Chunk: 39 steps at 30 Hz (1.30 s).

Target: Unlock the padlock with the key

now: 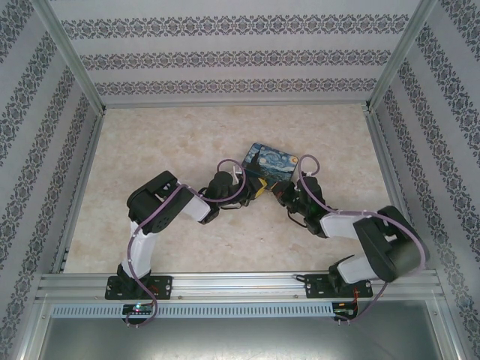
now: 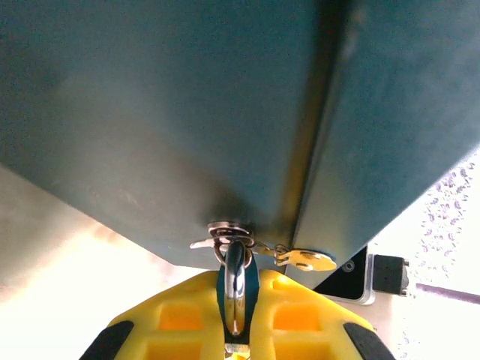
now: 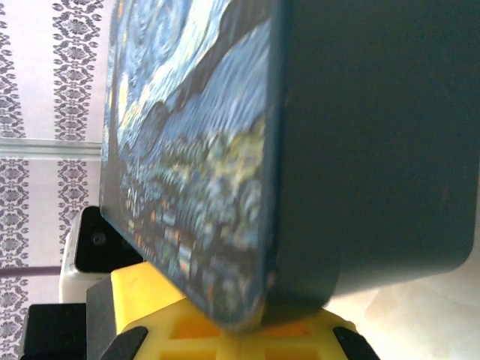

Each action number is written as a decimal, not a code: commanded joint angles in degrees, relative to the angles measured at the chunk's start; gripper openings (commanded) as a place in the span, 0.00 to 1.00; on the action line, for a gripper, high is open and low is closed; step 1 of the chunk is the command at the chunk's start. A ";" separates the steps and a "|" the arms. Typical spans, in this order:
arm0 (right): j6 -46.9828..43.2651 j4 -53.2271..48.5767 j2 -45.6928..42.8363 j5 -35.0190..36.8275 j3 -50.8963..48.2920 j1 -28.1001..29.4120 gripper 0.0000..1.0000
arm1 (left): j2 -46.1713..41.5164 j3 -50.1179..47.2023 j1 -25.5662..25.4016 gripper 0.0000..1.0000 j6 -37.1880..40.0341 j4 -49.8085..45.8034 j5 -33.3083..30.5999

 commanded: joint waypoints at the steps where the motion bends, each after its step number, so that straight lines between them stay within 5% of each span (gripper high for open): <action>1: 3.30 17.30 3.60 -1.08 5.61 0.28 0.00 | 1.61 -0.35 -3.46 0.00 2.12 -0.06 10.40; 24: 8.63 24.73 7.00 5.42 2.97 6.92 0.00 | 3.74 -2.14 -3.72 0.00 -4.61 5.52 3.05; 32: -5.54 15.67 4.72 3.81 5.09 6.52 0.00 | 4.05 -2.06 -3.98 0.00 -5.84 5.95 3.01; 39: -11.86 18.06 4.96 1.83 5.10 5.33 0.00 | 4.44 -1.74 -4.07 0.00 -6.13 6.32 3.36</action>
